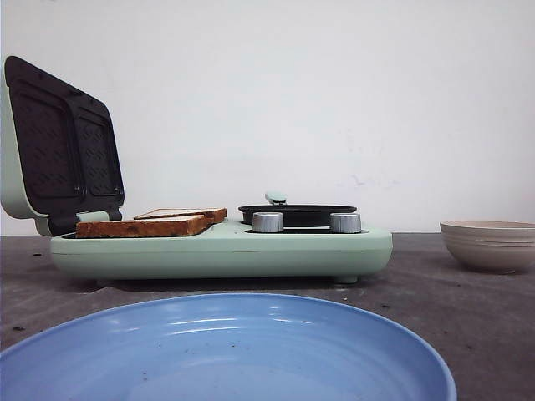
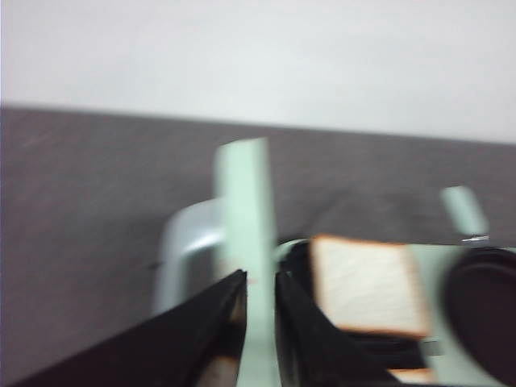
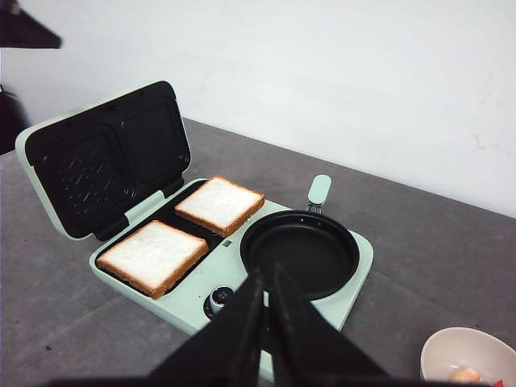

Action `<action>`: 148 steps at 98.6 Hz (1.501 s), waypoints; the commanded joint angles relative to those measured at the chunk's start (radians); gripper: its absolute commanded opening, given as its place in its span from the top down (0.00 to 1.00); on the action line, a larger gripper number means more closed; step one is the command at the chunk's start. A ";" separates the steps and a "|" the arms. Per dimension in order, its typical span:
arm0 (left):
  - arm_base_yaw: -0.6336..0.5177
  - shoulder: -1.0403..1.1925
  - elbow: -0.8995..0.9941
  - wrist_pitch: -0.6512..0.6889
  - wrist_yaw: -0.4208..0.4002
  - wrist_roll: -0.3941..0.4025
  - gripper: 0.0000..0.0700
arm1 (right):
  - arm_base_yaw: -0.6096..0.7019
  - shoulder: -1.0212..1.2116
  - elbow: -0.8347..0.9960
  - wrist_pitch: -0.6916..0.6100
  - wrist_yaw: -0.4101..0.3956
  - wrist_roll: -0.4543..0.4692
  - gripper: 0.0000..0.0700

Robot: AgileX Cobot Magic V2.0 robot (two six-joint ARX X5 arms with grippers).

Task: Make breakfast with bread and shrimp
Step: 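Move the left gripper to the sandwich maker lid handle and grasp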

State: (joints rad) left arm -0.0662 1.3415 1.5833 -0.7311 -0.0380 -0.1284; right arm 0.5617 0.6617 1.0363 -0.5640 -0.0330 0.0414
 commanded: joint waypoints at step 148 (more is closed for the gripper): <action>0.349 0.310 0.026 -0.176 0.586 -0.351 0.39 | 0.005 0.004 0.008 -0.014 -0.004 0.014 1.00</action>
State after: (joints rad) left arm 0.2909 1.6249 1.5848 -0.9035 0.5453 -0.4747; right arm 0.5617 0.6617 1.0363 -0.5850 -0.0338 0.0490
